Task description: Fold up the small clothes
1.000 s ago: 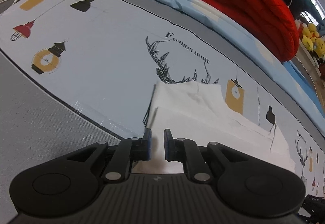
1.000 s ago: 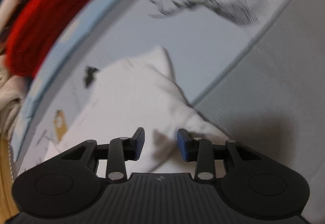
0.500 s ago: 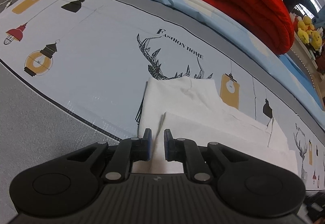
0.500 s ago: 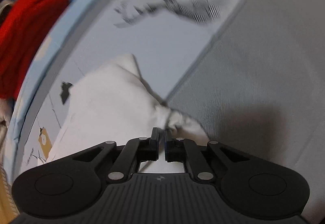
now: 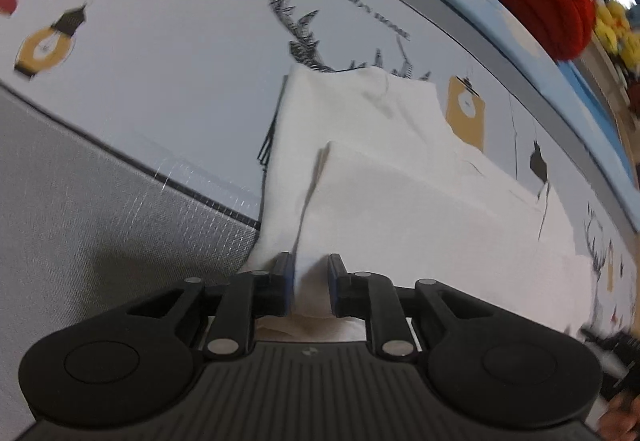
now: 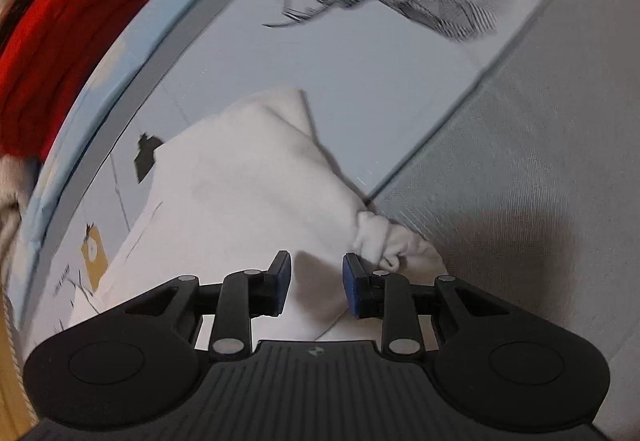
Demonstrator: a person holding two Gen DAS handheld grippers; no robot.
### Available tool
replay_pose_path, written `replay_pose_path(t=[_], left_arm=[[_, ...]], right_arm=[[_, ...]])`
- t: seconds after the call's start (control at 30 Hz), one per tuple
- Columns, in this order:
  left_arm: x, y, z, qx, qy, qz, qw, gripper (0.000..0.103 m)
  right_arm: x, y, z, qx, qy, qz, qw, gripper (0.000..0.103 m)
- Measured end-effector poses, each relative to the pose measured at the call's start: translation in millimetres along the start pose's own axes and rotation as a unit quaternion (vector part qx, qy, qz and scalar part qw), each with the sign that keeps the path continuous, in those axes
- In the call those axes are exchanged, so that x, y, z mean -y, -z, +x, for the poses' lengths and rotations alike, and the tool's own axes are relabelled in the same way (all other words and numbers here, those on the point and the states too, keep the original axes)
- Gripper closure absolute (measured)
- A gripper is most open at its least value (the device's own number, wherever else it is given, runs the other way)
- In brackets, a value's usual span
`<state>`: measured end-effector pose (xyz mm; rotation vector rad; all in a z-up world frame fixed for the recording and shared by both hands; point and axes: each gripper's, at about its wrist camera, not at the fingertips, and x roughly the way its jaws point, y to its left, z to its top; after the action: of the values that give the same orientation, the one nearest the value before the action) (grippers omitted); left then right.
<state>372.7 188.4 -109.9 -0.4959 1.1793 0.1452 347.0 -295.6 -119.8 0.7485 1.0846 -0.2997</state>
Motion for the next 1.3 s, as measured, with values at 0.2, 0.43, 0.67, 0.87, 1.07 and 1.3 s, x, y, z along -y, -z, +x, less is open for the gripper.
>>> replay_pose_path(t=[0.2, 0.43, 0.67, 0.87, 1.07, 1.3], left_arm=[[11, 5, -30, 0.055, -0.045, 0.033, 0.9969, 0.100], [13, 1, -52, 0.138, -0.062, 0.044, 0.9875, 0.100], [4, 3, 12, -0.020, 0.006, 0.001, 0.9998, 0.095], [12, -20, -11, 0.080, -0.009, 0.027, 0.9964, 0.087], [9, -29, 11, 0.041, -0.038, 0.017, 0.9983, 0.085], [31, 0, 11, -0.006, 0.004, 0.105, 0.9945, 0.082]], right_arm=[[-13, -3, -7, 0.024, -0.037, -0.026, 0.999, 0.068], [1, 2, 4, -0.011, -0.007, 0.002, 1.000, 0.071], [1, 4, 15, -0.024, 0.003, -0.006, 1.000, 0.070], [-23, -3, -3, 0.032, -0.031, -0.061, 0.997, 0.065], [-9, -10, 23, -0.015, 0.009, -0.027, 0.999, 0.067], [-25, -9, 19, -0.021, -0.009, -0.092, 0.996, 0.065]])
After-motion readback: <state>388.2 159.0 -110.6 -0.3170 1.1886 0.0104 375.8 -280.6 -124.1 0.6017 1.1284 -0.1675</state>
